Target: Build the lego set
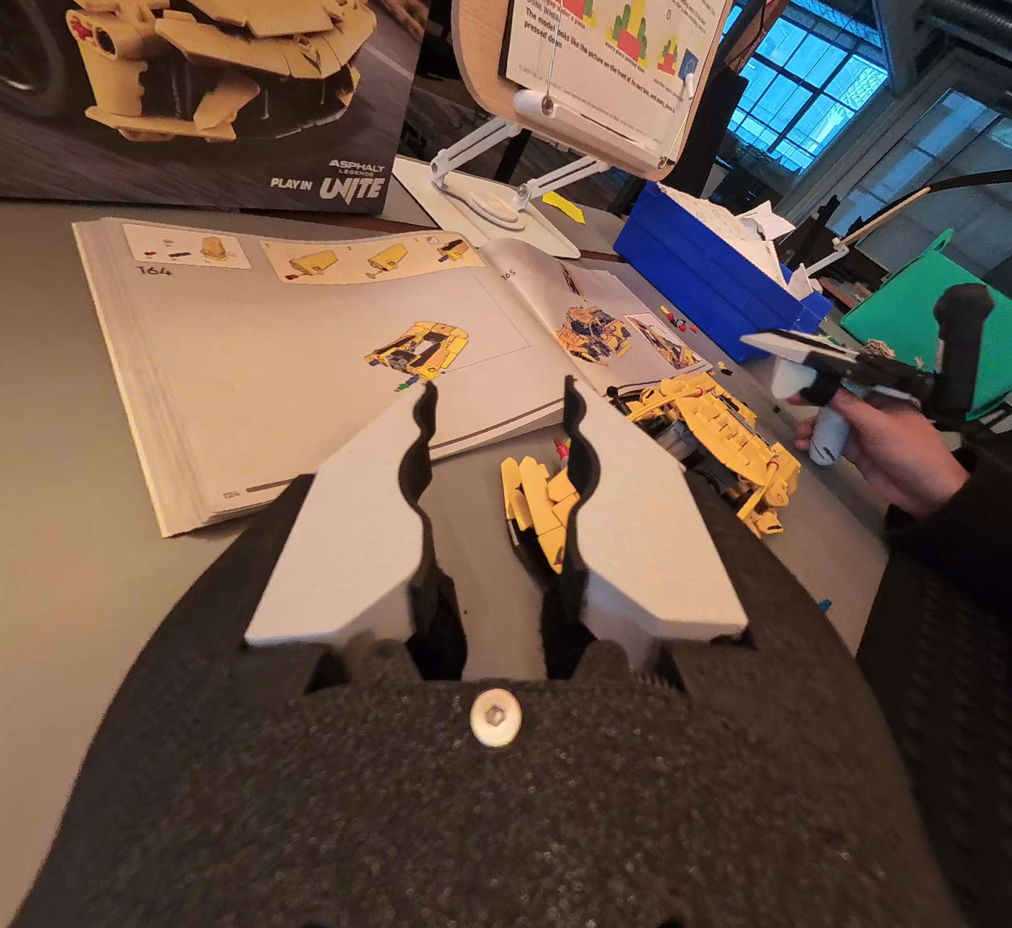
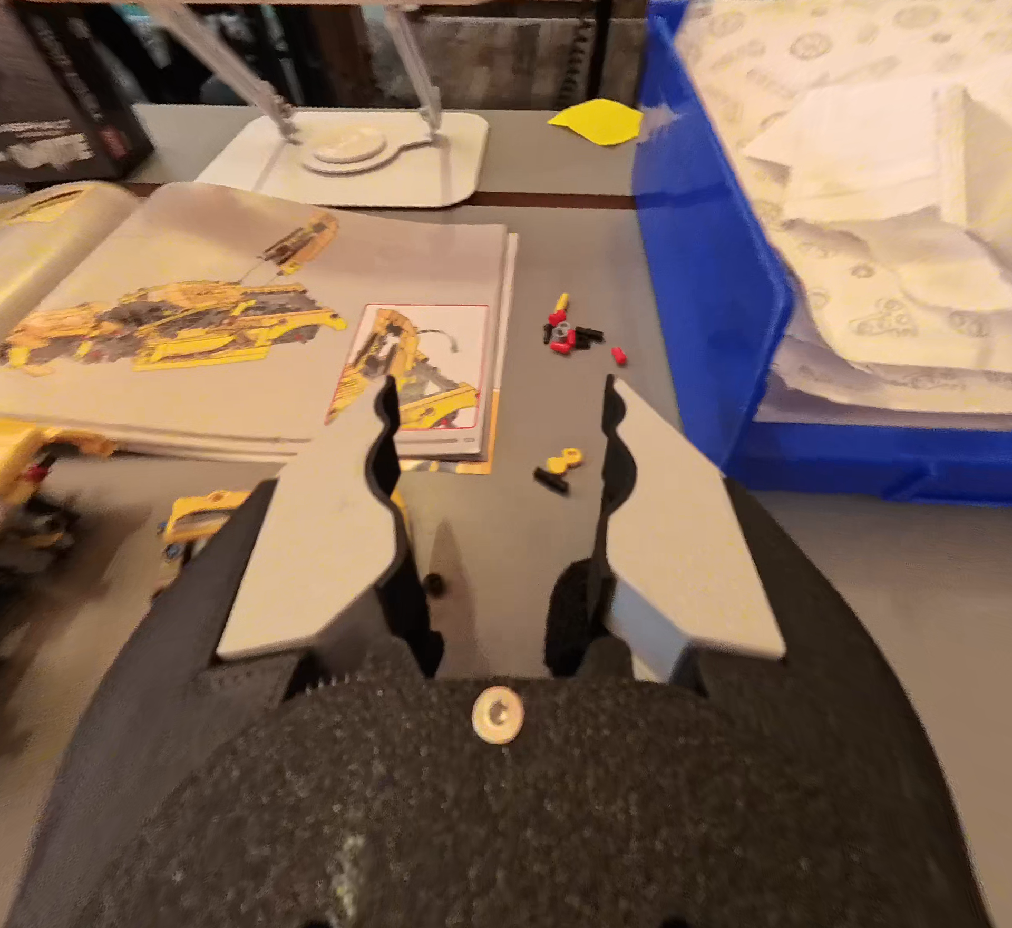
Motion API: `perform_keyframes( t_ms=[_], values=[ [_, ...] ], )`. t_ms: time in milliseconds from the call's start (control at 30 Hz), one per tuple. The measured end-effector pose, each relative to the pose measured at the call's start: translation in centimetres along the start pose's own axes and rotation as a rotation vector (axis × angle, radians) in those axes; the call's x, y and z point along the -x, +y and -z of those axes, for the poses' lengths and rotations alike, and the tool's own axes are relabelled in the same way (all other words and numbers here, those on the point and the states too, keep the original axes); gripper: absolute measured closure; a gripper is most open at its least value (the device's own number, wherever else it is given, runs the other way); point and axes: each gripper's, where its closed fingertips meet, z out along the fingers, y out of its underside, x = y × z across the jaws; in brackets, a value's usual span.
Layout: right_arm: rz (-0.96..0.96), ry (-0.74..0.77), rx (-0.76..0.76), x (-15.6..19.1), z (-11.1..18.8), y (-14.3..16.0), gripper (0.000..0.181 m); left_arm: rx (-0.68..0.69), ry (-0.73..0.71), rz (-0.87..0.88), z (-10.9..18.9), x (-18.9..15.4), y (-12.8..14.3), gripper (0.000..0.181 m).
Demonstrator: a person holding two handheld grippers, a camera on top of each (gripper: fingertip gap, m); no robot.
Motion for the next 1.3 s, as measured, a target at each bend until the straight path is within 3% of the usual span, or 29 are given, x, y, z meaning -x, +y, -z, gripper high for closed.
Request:
perform_keyframes(
  t_ms=[133, 333, 600, 800, 1067, 1233, 1300],
  values=[
    [-0.034, 0.056, 0.068, -1.8, -1.4, 0.3, 0.114, -0.002, 0.021, 0.012, -0.1, -0.3, 0.0, 0.135],
    [-0.044, 0.103, 0.207, -3.1, -4.1, 0.5, 0.139, 0.015, 0.043, 0.021, -0.3, -0.7, 0.3, 0.135],
    [0.161, 0.519, 0.418, -7.1, -5.5, 2.2, 0.154, 0.035, 0.039, -0.004, -0.5, -0.9, 0.6, 0.135],
    [0.069, 0.428, 0.400, -6.5, -6.7, 2.3, 0.154, 0.061, 0.051, -0.031, -0.8, -1.5, 1.0, 0.135],
    [0.045, 0.422, 0.417, -6.7, -7.7, 2.2, 0.155, 0.080, 0.049, -0.067, -0.9, -1.7, 1.3, 0.135],
    [0.030, 0.401, 0.424, -6.5, -7.4, 2.4, 0.161, 0.076, 0.053, -0.055, -0.9, -1.6, 1.3, 0.135],
    [0.017, 0.385, 0.426, -6.4, -7.4, 2.6, 0.174, 0.076, 0.053, -0.051, -0.9, -1.6, 1.3, 0.135]
  ],
)
